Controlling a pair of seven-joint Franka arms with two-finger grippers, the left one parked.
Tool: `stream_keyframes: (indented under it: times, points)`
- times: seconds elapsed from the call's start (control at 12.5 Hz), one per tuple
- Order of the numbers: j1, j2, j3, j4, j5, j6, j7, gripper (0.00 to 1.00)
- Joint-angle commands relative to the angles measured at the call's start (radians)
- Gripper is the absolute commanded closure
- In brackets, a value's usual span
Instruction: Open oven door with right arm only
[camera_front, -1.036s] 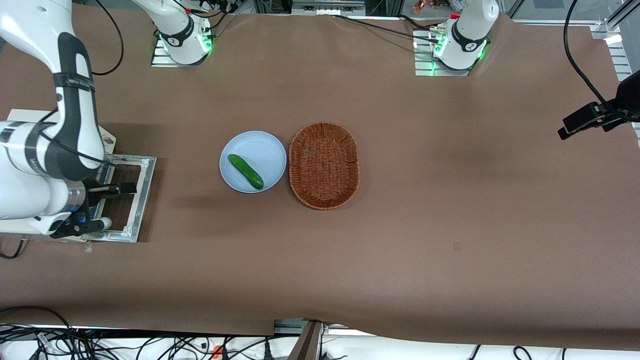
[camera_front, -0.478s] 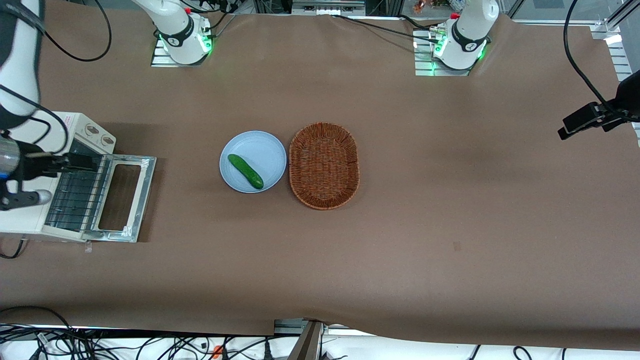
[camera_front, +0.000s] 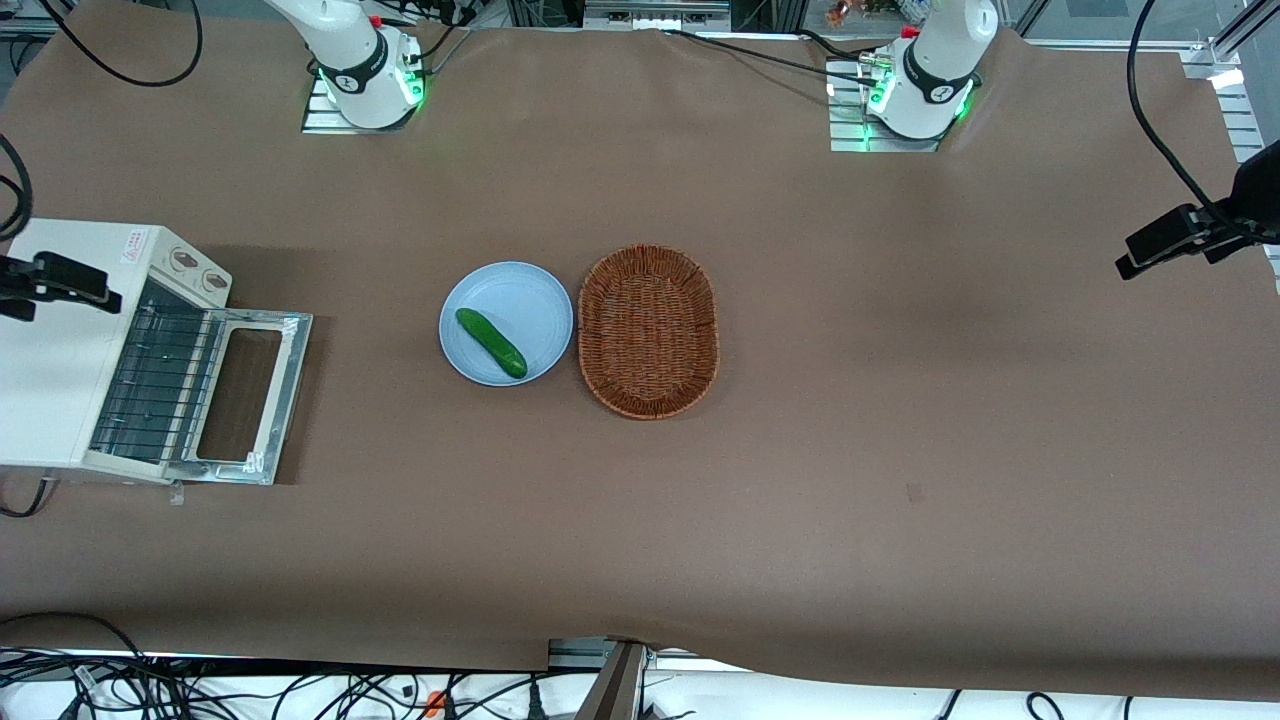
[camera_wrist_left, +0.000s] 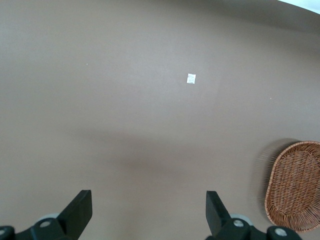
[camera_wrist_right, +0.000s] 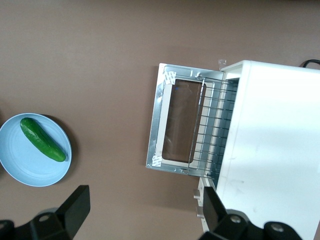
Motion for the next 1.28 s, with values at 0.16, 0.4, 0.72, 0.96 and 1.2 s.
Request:
stream_keyframes:
  times: [0.16, 0.4, 0.72, 0.96, 1.2]
  points:
    - [-0.059, -0.107, 0.109, -0.096, -0.064, 0.016, 0.129, 0.00]
    - [-0.055, -0.108, 0.126, -0.091, -0.065, -0.019, 0.223, 0.00]
    - [-0.053, -0.102, 0.146, -0.061, -0.049, -0.050, 0.205, 0.00]
    - [-0.053, -0.096, 0.146, -0.034, -0.050, -0.097, 0.203, 0.00]
    - [-0.055, -0.098, 0.144, -0.034, -0.047, -0.108, 0.205, 0.00]
